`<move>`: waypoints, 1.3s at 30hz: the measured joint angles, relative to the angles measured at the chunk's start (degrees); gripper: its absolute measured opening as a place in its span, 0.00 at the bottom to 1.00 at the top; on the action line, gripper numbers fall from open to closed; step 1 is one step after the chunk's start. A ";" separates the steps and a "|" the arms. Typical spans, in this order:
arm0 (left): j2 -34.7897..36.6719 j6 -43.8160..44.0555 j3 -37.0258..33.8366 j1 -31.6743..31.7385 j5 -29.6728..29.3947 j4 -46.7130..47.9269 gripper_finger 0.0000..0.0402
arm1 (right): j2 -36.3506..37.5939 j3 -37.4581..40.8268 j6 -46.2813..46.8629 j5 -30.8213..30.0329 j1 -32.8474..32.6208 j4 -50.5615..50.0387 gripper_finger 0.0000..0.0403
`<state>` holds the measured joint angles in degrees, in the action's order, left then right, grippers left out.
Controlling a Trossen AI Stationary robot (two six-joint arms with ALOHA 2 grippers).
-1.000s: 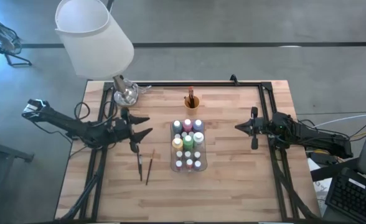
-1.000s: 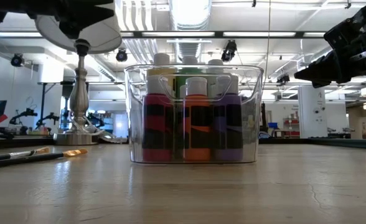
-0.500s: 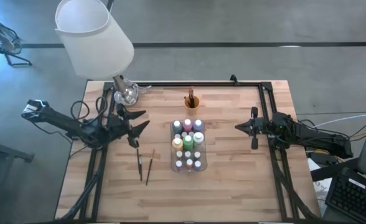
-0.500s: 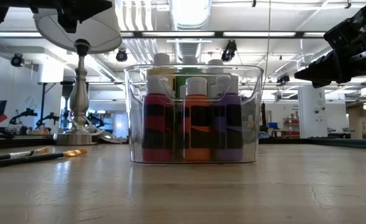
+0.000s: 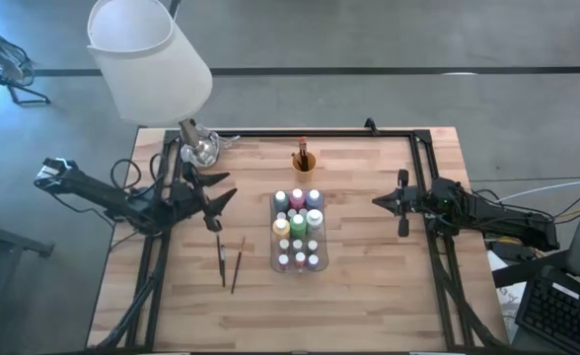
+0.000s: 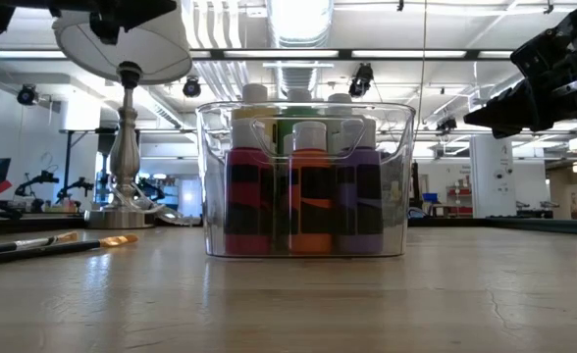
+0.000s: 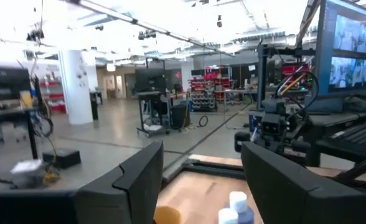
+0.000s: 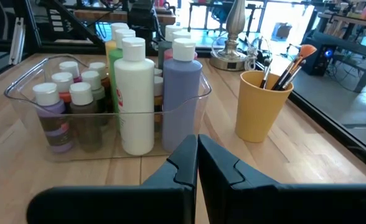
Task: Pick & Place Paint Supplies
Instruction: Put the orange paintbrush into the yellow cup
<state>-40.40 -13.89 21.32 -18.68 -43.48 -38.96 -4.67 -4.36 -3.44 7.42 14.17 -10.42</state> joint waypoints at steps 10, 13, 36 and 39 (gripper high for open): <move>-0.33 -7.87 9.65 -0.30 0.09 11.82 0.55 | 0.00 -0.02 -0.01 0.00 0.01 0.00 0.02; -1.50 -5.89 15.91 -0.78 0.06 22.73 0.55 | 0.00 -0.02 0.00 0.00 0.01 -0.01 0.02; -27.02 43.71 56.50 -2.51 -13.90 92.53 0.55 | 0.00 -0.02 -0.02 -0.02 -0.01 -0.01 0.02; -28.99 49.42 61.03 -2.52 -8.57 101.65 0.55 | 0.00 -0.02 -0.02 -0.02 -0.01 -0.01 0.02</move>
<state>-69.39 35.52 82.35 -21.20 -52.06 62.69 -4.67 -4.38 -3.46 7.40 14.15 -10.44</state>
